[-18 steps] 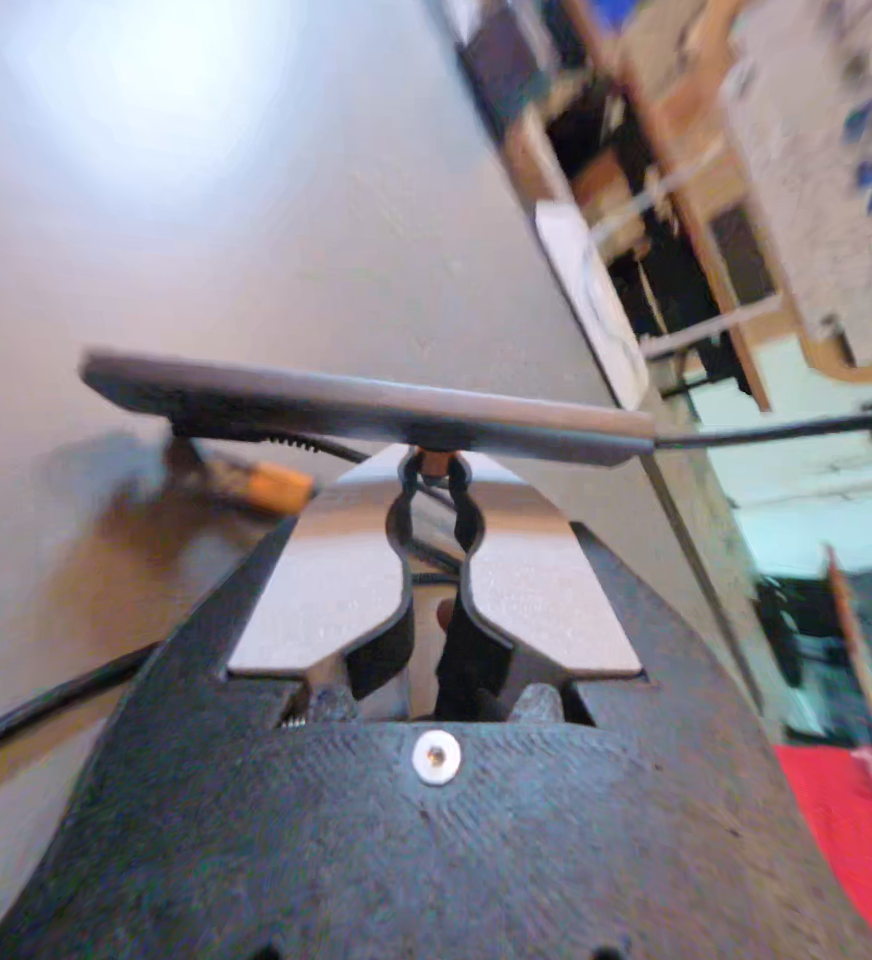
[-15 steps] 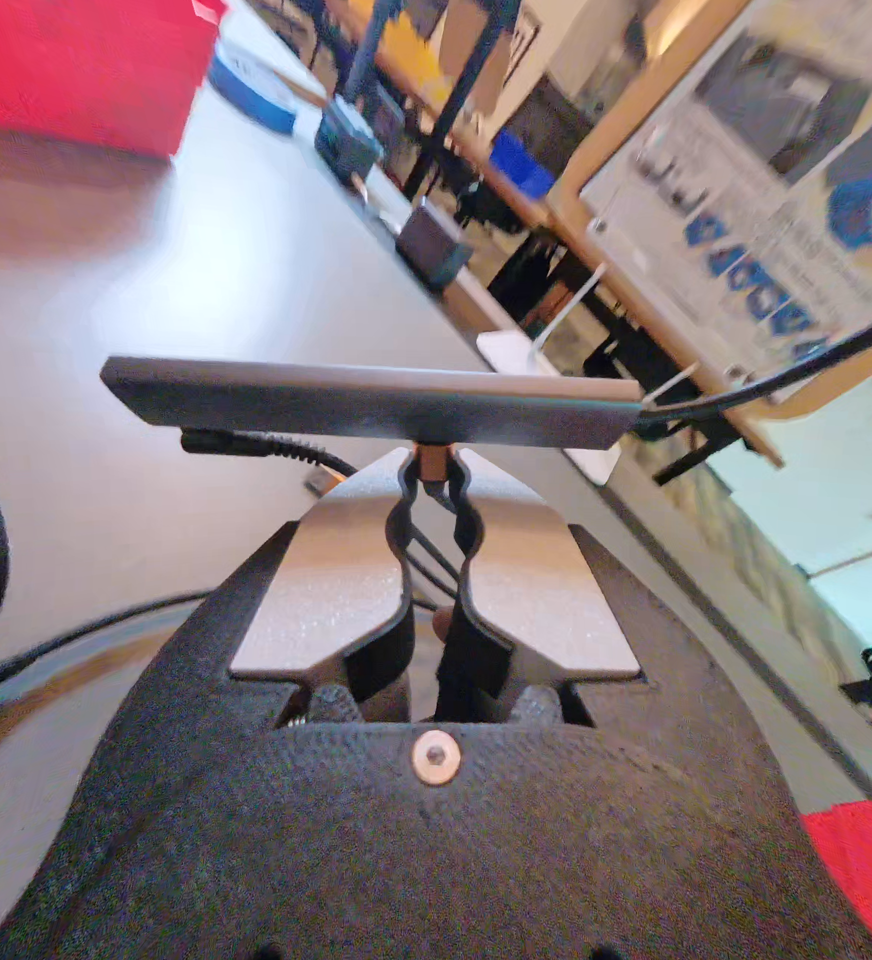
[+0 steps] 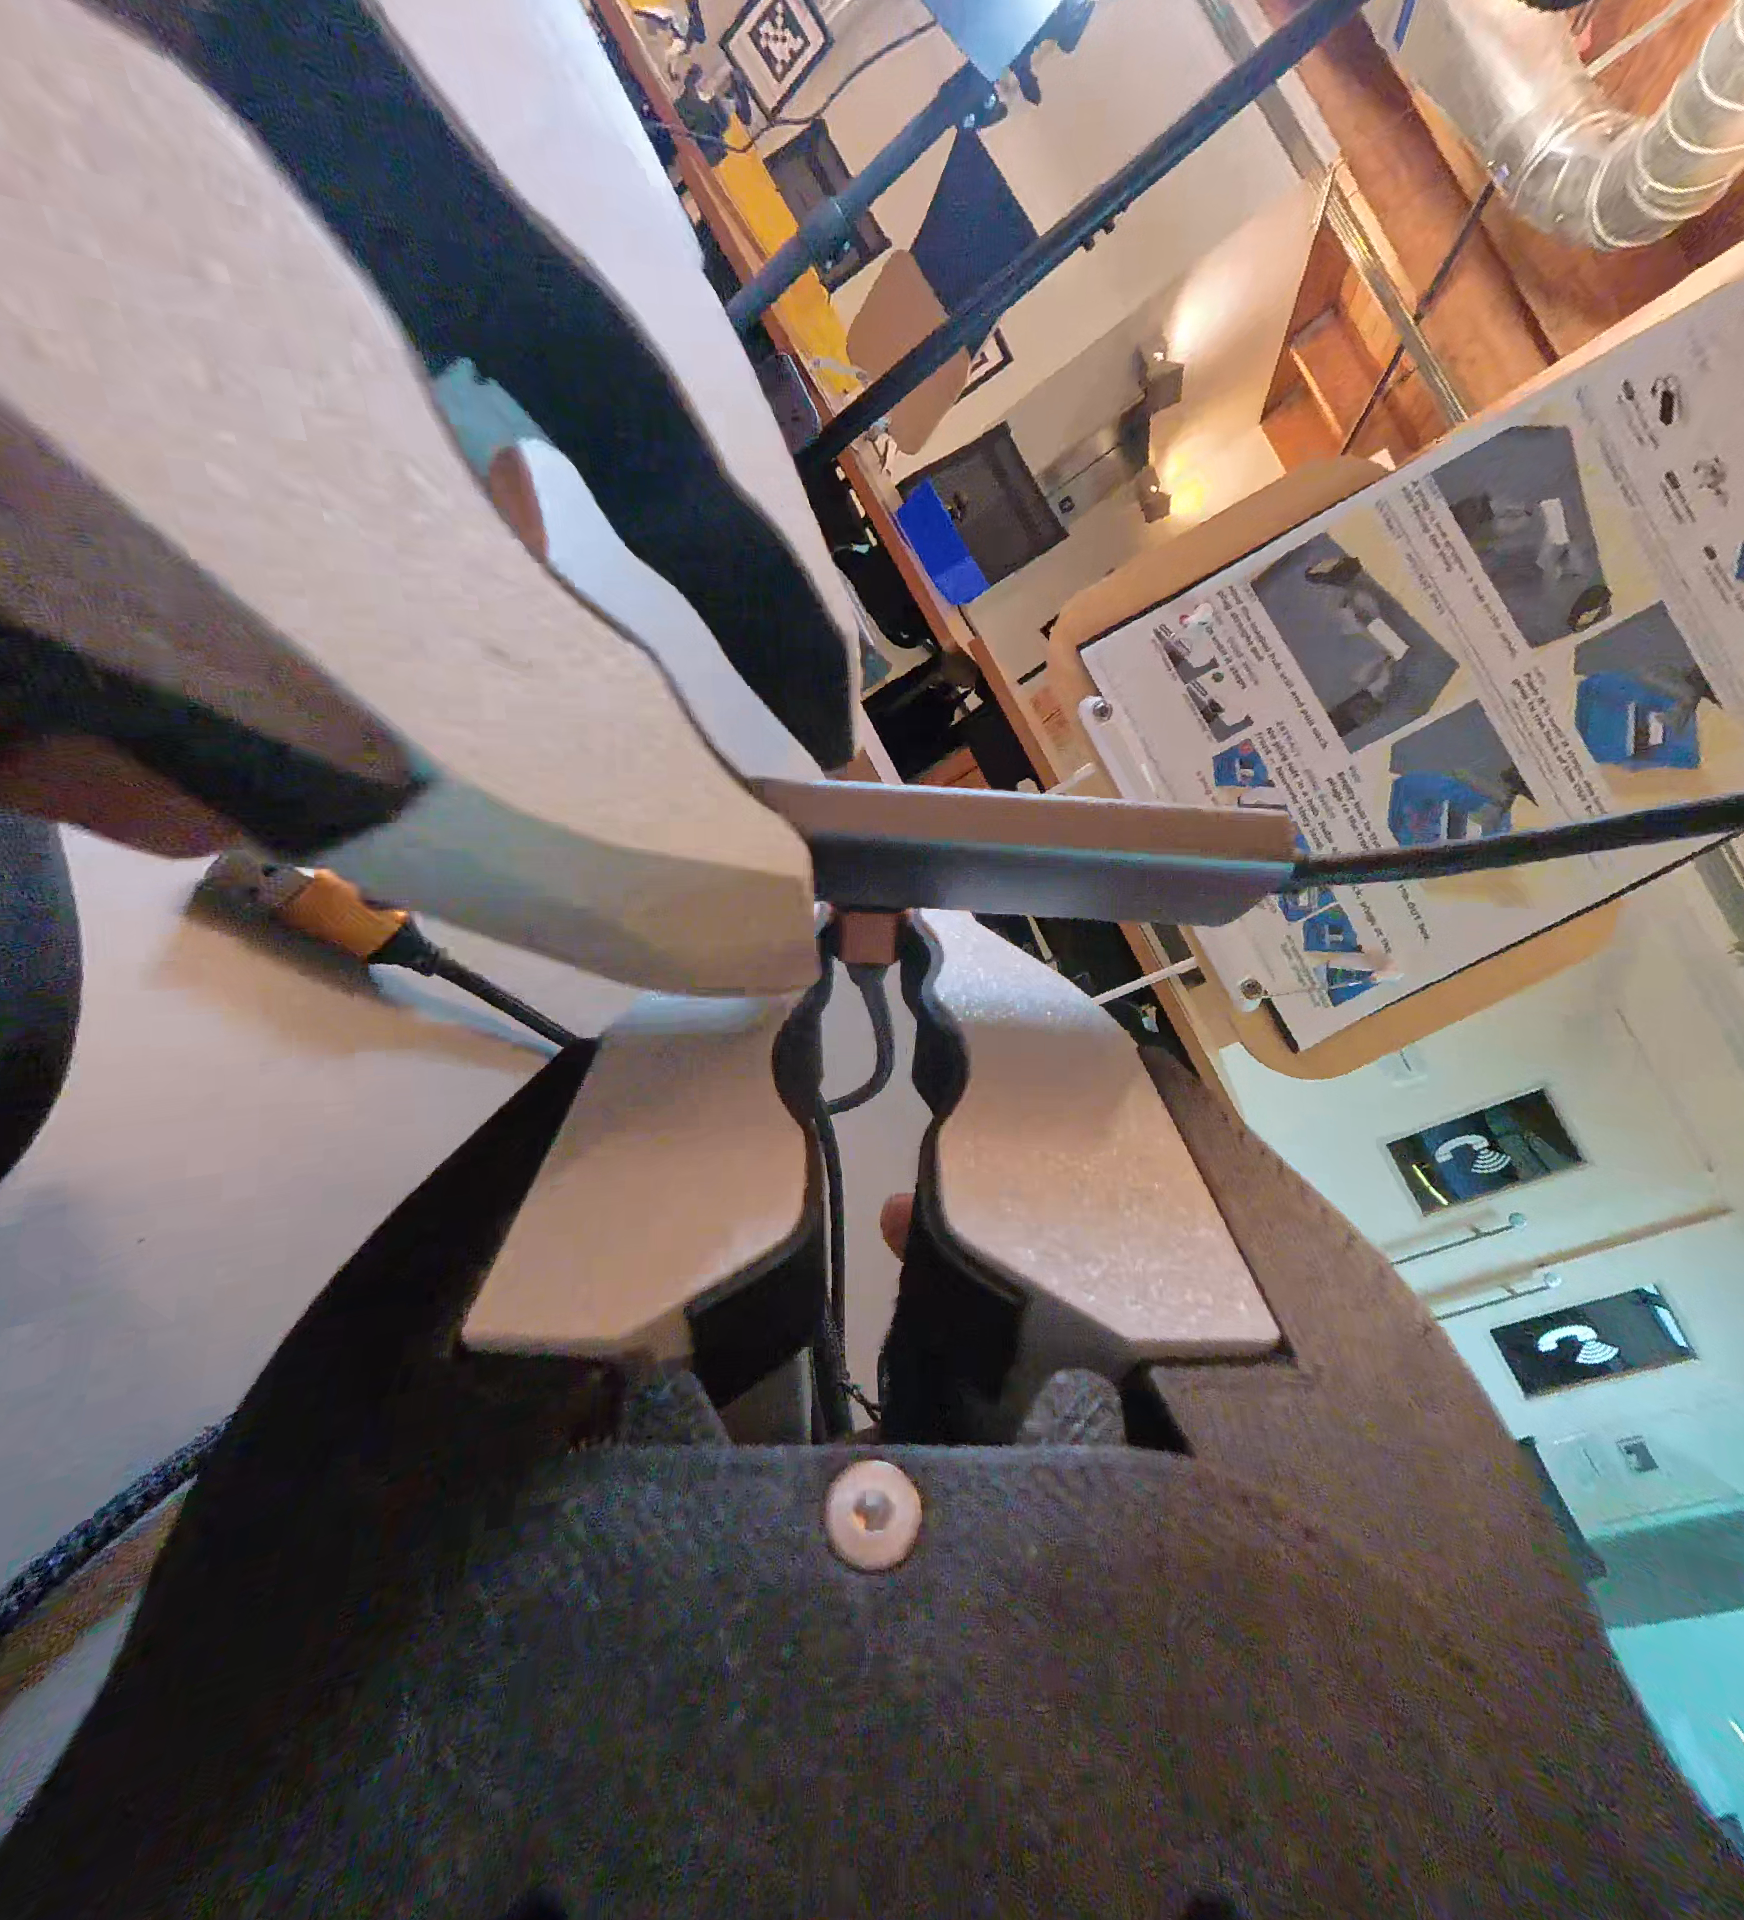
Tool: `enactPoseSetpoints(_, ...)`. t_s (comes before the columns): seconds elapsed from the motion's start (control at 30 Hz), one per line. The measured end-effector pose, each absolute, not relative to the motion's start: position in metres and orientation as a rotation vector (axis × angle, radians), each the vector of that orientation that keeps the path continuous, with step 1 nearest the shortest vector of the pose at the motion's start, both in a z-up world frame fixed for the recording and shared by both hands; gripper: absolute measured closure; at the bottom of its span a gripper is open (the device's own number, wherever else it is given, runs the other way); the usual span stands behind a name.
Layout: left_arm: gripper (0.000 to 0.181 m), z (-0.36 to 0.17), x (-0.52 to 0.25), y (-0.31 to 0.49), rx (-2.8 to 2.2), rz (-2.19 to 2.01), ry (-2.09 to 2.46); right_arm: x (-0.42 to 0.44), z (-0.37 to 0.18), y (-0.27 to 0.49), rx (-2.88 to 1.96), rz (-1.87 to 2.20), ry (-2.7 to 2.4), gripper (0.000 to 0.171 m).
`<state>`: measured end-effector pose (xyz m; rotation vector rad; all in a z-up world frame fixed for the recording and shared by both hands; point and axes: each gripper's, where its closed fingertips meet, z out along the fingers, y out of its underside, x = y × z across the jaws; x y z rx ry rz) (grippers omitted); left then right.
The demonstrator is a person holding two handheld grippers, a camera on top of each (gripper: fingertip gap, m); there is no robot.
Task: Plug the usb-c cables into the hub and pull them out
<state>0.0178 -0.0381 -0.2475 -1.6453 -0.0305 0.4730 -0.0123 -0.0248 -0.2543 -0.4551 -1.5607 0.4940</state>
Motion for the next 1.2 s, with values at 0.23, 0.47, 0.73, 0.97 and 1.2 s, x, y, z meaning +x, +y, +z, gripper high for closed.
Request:
enactPoseSetpoints(0.23, 0.170, -0.244, 0.017, -0.043, -1.608, 0.249, -0.087, -0.003, -0.247, -0.039, -0.432, 0.689, -1.582, 0.158)
enactPoseSetpoints(0.47, 0.171, -0.239, 0.020, -0.050, -1.556, 0.009, -0.110, -0.001, -0.243, -0.047, -0.458, 0.884, -1.588, 0.146)
enactPoseSetpoints(0.73, 0.170, -0.239, 0.021, -0.052, -1.547, -0.009, -0.091, 0.004, -0.243, -0.054, -0.341, 0.782, -1.583, 0.159)
enactPoseSetpoints(0.97, 0.168, -0.252, 0.027, -0.051, -1.691, 0.004, -0.007, 0.010, -0.256, -0.052, -0.256, 0.660, -1.671, 0.159)
enactPoseSetpoints(1.2, 0.150, -0.252, 0.046, -0.058, -1.814, -0.151, 0.086, 0.015, -0.248, -0.052, -0.172, 0.615, -1.617, 0.159)
